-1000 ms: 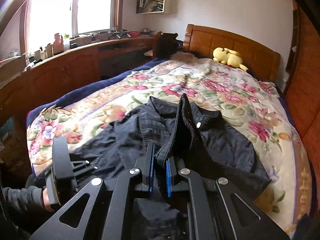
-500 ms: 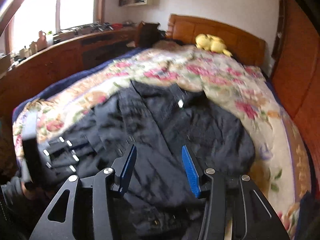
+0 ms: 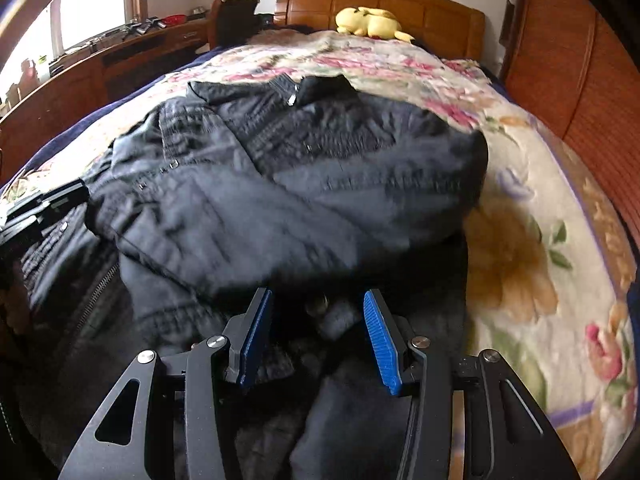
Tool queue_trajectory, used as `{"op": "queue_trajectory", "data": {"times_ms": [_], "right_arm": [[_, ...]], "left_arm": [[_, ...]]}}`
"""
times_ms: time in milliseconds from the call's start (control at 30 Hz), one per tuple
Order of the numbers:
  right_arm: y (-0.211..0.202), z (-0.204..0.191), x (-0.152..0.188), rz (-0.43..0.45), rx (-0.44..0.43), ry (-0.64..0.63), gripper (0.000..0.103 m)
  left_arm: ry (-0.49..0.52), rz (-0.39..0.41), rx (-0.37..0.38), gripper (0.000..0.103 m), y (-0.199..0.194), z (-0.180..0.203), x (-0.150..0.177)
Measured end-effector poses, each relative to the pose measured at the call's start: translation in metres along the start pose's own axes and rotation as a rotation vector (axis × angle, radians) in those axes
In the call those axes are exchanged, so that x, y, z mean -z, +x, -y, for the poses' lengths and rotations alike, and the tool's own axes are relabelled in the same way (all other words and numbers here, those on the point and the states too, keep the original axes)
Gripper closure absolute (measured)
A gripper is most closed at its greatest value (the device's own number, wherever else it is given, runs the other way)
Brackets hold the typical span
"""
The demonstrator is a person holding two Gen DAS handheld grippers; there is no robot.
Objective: Fold large clothes
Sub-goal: 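Press and smooth the folded sleeves flat with the right gripper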
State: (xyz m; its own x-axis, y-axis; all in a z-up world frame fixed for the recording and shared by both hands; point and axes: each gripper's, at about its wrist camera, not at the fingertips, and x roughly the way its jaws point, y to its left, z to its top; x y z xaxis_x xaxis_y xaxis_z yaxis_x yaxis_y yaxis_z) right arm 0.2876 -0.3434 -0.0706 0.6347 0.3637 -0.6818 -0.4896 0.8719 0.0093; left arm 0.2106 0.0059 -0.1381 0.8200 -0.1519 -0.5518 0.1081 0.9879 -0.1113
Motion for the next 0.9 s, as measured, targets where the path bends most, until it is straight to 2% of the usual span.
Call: {"op": "queue_trajectory", "data": {"times_ms": [100,133,300,633,767,900], "right_arm": [[0.01,0.0,0.012,-0.004,0.001,0.011,0.054],[0.011,0.001,0.013,0.003,0.04,0.031,0.054],[0.017,0.007,0.021,0.037,0.021,0.078,0.054],[0.009,0.001,0.033,0.072,0.058,0.053,0.054],[0.006,0.004,0.036,0.081,0.042,0.068,0.054],[0.003,0.007,0.039,0.092,0.034,0.075,0.054]], "left_arm": [[-0.006,-0.002,0.003,0.077,0.0,0.0,0.0],[-0.008,-0.003,0.005,0.077,0.0,-0.001,0.0],[0.0,-0.007,0.006,0.077,0.0,0.0,-0.001],[0.056,-0.058,0.063,0.075,-0.01,0.022,-0.019],[0.098,-0.103,0.024,0.075,0.0,0.035,-0.023],[0.097,-0.146,0.019,0.075,0.01,0.039,-0.025]]}}
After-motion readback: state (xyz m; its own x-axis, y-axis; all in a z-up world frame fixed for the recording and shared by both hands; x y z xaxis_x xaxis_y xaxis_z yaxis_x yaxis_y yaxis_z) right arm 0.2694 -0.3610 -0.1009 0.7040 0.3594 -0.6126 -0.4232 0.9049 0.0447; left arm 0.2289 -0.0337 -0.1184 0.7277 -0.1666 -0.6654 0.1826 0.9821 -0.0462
